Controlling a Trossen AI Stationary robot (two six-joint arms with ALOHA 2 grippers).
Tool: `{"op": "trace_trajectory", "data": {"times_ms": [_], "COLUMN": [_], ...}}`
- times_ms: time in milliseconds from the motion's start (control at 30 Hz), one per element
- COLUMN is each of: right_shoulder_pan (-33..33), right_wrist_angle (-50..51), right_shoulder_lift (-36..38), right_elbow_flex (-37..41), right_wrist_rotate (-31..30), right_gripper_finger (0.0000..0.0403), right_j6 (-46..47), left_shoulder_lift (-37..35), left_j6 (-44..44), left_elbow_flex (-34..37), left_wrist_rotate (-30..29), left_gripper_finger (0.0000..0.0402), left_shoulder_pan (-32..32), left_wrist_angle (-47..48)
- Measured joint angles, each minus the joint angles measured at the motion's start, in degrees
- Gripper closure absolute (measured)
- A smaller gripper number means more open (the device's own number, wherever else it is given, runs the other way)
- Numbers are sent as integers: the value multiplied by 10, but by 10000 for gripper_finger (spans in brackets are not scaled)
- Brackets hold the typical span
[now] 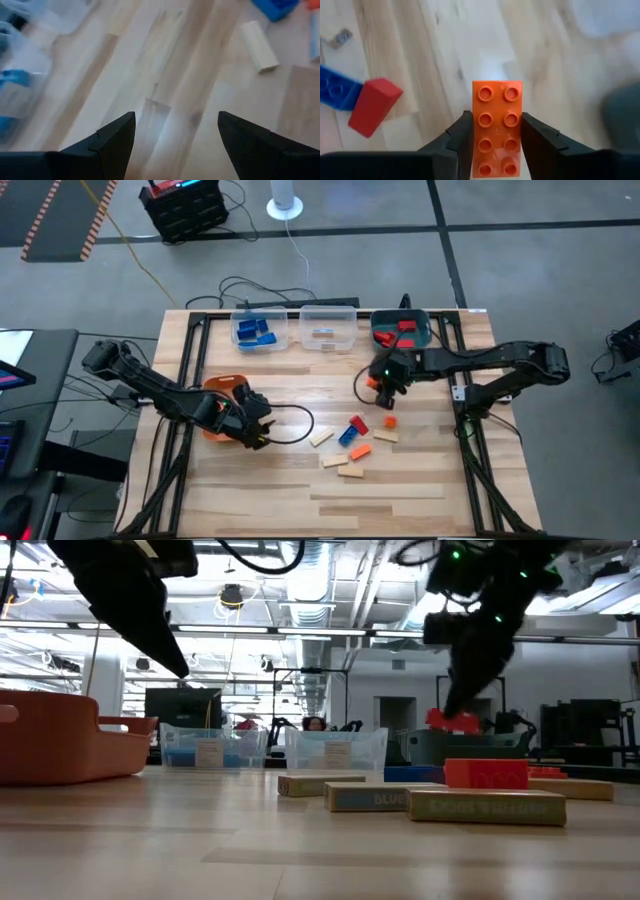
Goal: Sort blocks
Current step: Put the orange game piece into the orange bin
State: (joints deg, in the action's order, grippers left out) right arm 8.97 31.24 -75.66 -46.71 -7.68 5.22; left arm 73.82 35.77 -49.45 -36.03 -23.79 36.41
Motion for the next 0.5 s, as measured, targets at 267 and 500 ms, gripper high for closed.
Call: {"op": "trace_trajectory", "data": {"times_ms": [267,500], "right_shoulder_pan": [14,-9], "right_wrist_angle": [-22,-249], "right_shoulder_lift": [0,-6], "right_elbow_flex": [-75,-49], "right_wrist_rotate": [13,108], "right_gripper_finger": [235,236], "right_j6": [-66,-99], "left_shoulder_lift": [-31,-43], "left_j6": [13,-34], "left_elbow_flex": [0,7], "left_wrist_rotate": [-14,-91], "left_gripper_finger": [125,125], "left_shoulder_pan": [-3,-1], "left_wrist_angle": [17,-48]}}
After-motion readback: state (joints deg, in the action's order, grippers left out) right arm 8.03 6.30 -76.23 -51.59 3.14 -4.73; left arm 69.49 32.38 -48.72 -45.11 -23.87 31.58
